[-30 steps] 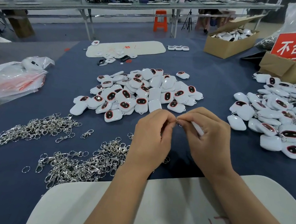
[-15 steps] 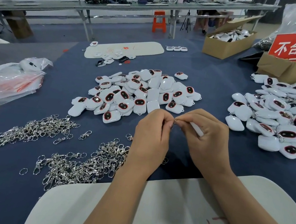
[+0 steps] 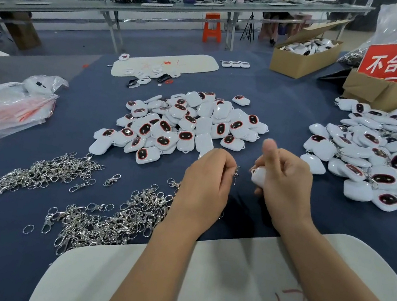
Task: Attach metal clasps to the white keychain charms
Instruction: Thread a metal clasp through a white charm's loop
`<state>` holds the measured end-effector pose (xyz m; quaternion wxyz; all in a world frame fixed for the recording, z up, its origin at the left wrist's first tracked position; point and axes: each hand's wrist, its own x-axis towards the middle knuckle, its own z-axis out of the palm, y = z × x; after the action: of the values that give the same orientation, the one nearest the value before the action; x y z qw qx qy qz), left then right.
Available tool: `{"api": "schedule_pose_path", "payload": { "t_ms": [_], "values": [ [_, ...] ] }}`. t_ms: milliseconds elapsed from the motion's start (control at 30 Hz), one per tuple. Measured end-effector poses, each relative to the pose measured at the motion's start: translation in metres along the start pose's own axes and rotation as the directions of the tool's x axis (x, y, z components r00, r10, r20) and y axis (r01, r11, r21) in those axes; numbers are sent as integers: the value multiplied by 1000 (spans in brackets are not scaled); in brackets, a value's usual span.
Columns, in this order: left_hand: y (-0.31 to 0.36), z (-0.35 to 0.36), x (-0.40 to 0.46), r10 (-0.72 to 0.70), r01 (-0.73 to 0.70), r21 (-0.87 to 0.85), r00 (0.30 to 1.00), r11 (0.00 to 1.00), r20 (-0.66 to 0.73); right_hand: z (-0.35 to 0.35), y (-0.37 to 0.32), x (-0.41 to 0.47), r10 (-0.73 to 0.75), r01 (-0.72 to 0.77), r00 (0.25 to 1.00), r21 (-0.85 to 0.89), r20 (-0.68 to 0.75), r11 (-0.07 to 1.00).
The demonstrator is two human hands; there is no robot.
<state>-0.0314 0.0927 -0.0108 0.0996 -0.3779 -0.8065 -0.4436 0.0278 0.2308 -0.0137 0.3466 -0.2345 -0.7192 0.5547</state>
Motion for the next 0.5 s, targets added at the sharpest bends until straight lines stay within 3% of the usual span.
{"api": "schedule_pose_path", "payload": {
  "t_ms": [100, 233, 367, 500],
  "values": [
    [-1, 0, 0, 4, -4, -2, 999, 1000, 42, 1, 2, 3, 89, -89, 996, 26, 2, 996],
    [-1, 2, -1, -9, 9, -8, 998, 1000, 55, -2, 2, 3, 63, -61, 993, -15, 102, 998],
    [-5, 3, 1, -78, 79, -46, 996, 996, 33, -3, -1, -1, -81, 97, 971, -62, 223, 993],
    [-9, 1, 2, -113, 113, -58, 994, 992, 1, 3, -4, -7, -318, 384, 908, -239, 273, 892]
  ]
}}
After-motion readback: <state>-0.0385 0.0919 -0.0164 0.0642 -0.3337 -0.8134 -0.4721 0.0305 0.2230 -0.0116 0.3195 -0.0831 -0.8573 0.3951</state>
